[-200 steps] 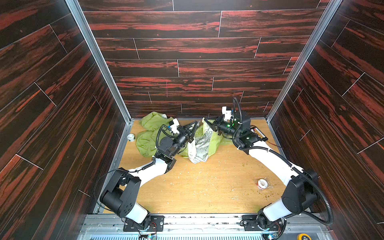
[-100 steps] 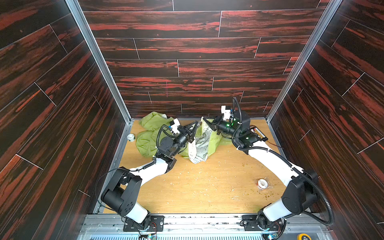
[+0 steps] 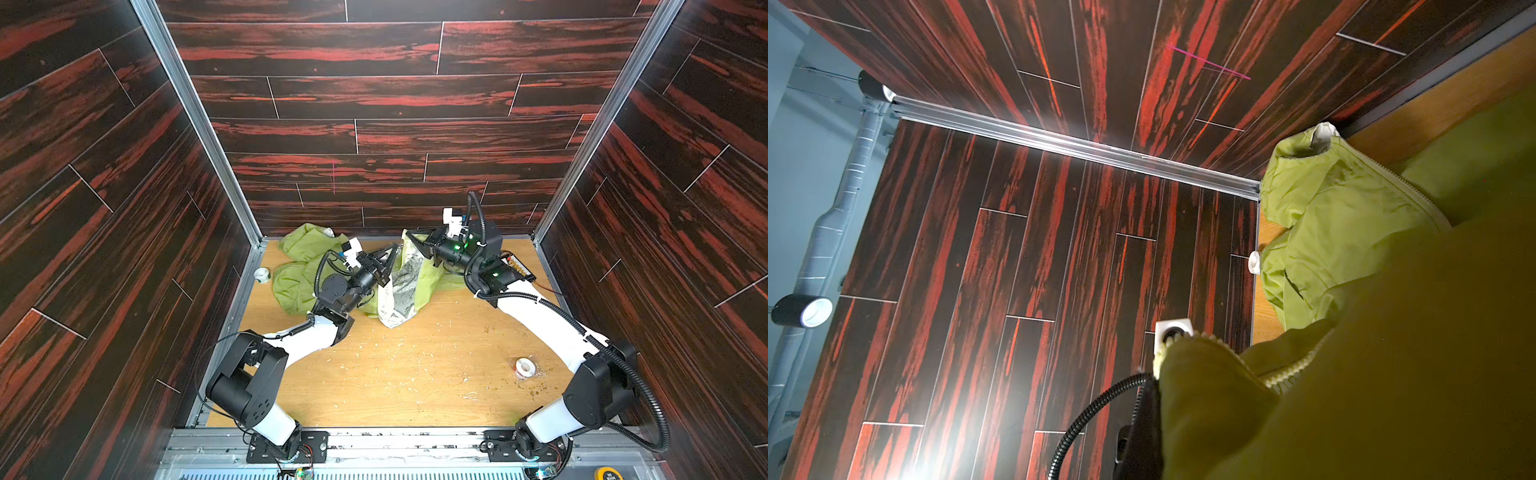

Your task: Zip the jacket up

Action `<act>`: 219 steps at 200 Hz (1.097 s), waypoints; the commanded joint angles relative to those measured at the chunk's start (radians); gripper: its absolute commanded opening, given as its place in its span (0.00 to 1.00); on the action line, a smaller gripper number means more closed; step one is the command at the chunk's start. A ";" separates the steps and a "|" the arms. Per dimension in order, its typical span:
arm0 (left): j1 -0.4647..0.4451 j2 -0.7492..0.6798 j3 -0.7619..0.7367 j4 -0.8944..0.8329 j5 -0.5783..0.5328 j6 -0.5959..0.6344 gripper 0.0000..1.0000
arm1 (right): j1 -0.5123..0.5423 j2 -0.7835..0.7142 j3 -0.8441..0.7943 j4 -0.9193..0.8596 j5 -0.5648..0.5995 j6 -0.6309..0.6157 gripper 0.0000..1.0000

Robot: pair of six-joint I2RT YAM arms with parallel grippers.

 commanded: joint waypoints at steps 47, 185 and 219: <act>0.005 -0.006 0.034 0.078 0.006 0.013 0.00 | 0.007 -0.016 0.034 -0.043 0.014 0.033 0.00; 0.005 -0.006 0.021 0.060 -0.016 0.050 0.00 | 0.008 -0.051 0.023 -0.069 0.032 0.037 0.00; 0.005 -0.017 0.011 0.051 -0.029 0.063 0.00 | 0.009 -0.059 0.016 -0.078 0.037 0.039 0.00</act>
